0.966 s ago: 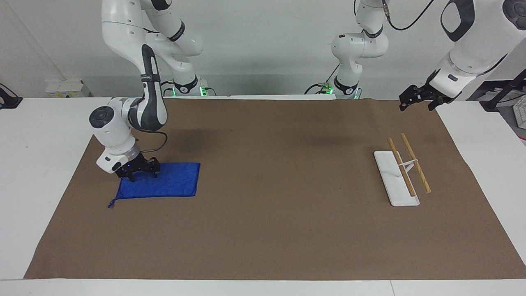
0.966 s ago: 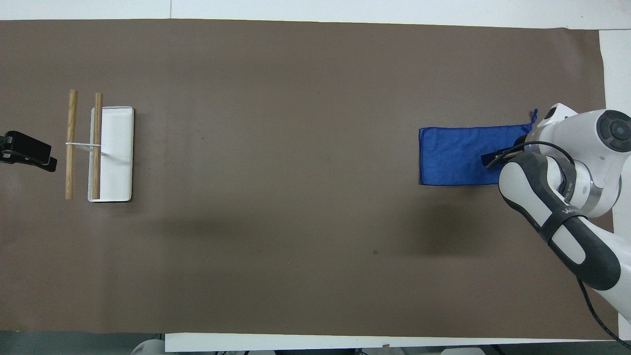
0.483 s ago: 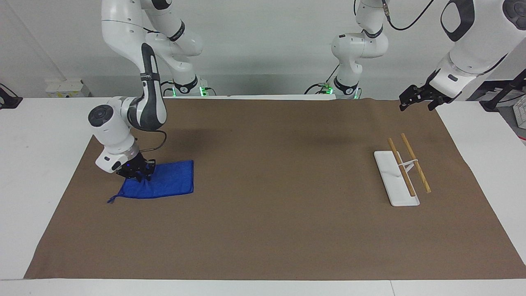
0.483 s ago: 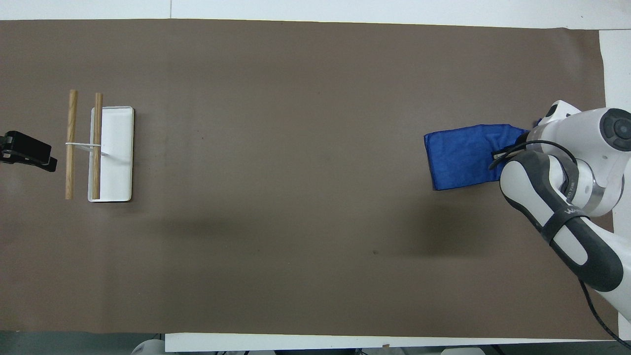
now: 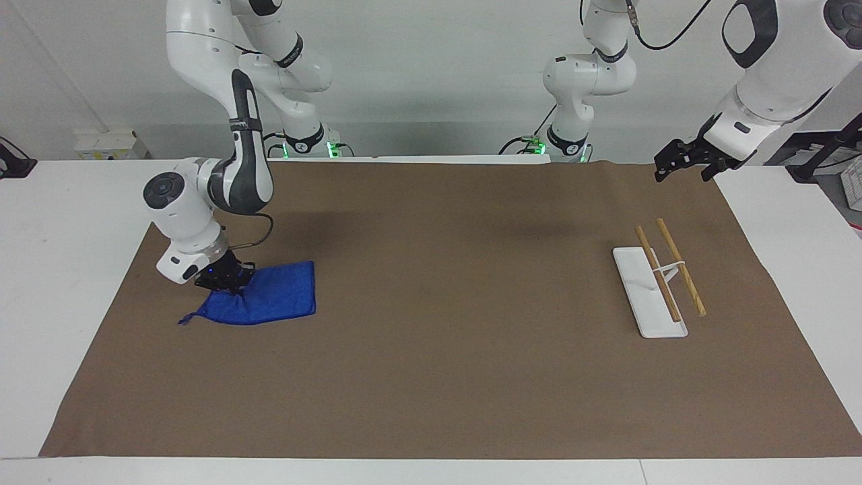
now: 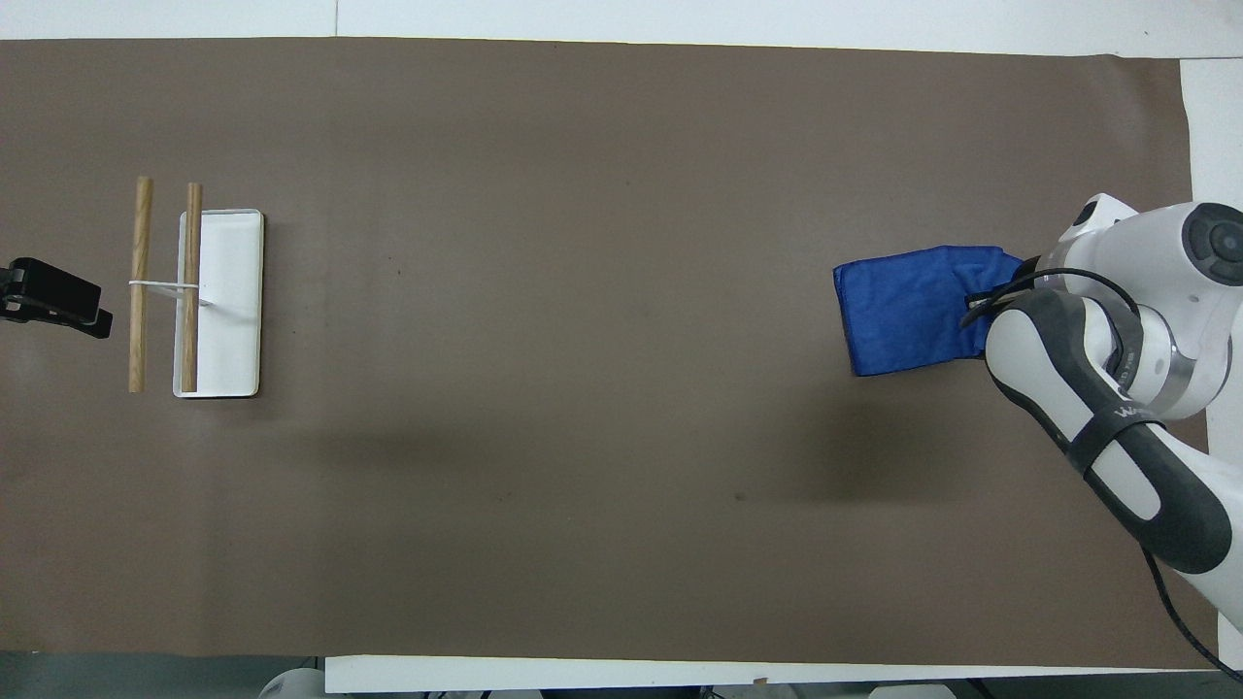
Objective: Right arm passes towel to left arm to hang
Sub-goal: 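Lift the blue towel with the right gripper and carry it toward the rack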
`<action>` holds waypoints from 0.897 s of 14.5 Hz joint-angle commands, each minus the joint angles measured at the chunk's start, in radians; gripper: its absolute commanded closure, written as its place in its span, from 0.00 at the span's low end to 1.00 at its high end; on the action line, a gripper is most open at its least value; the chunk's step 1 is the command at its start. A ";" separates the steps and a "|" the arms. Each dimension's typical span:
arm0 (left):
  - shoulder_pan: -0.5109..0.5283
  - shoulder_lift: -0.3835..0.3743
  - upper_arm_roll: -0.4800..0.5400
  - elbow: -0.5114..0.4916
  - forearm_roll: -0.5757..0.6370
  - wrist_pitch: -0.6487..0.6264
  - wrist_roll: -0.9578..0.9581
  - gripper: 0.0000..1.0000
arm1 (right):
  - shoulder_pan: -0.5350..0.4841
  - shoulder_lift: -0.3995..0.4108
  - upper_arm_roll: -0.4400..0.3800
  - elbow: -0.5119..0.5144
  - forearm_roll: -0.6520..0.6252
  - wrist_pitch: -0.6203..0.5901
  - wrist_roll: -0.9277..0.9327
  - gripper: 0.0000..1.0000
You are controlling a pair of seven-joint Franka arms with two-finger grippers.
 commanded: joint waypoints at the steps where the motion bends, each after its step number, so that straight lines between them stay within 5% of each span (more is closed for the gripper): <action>1: 0.000 -0.012 0.005 -0.013 -0.009 -0.008 -0.002 0.00 | -0.013 -0.050 0.080 0.066 0.013 -0.159 0.145 1.00; 7: 0.000 -0.013 0.005 -0.013 -0.009 -0.008 -0.002 0.00 | -0.003 -0.075 0.323 0.274 0.013 -0.422 0.756 1.00; 11: 0.001 -0.019 0.006 -0.012 -0.009 -0.033 -0.013 0.00 | 0.004 -0.063 0.496 0.325 0.034 -0.408 1.157 1.00; 13: 0.004 -0.021 0.008 -0.013 -0.009 -0.031 -0.048 0.00 | 0.036 -0.047 0.536 0.339 0.143 -0.335 1.335 1.00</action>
